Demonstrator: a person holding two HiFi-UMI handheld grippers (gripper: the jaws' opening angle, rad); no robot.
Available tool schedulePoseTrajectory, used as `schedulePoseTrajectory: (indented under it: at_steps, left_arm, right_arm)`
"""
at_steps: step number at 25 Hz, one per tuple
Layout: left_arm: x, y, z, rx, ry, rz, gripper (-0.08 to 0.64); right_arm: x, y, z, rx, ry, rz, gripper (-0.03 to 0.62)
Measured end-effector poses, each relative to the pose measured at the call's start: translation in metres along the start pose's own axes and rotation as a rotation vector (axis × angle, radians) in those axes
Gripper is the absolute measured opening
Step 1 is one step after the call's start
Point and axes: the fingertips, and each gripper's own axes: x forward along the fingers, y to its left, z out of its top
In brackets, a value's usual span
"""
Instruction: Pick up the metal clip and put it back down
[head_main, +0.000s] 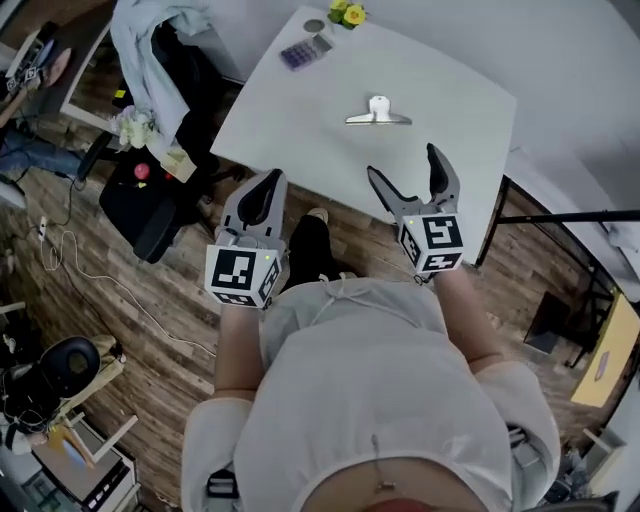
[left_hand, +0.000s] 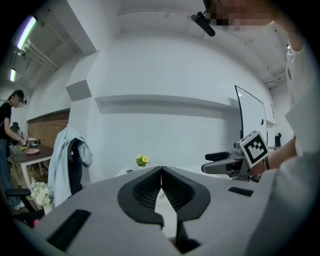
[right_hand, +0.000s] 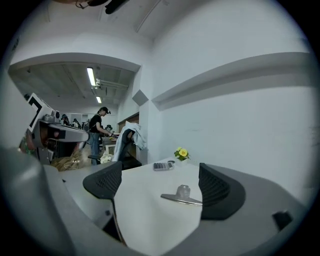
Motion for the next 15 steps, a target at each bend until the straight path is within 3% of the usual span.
schedulePoseTrajectory:
  at_steps: [6,15]
  left_arm:
    - [0.089,0.046,-0.004,0.032,0.036,-0.118,0.018]
    - [0.180,0.067,-0.013,0.032,0.083,-0.293,0.018]
  right_arm:
    - [0.073,-0.029,-0.019,0.057,0.080,-0.085,0.479]
    - [0.136,-0.069,-0.068,0.182,0.258,-0.203,0.479]
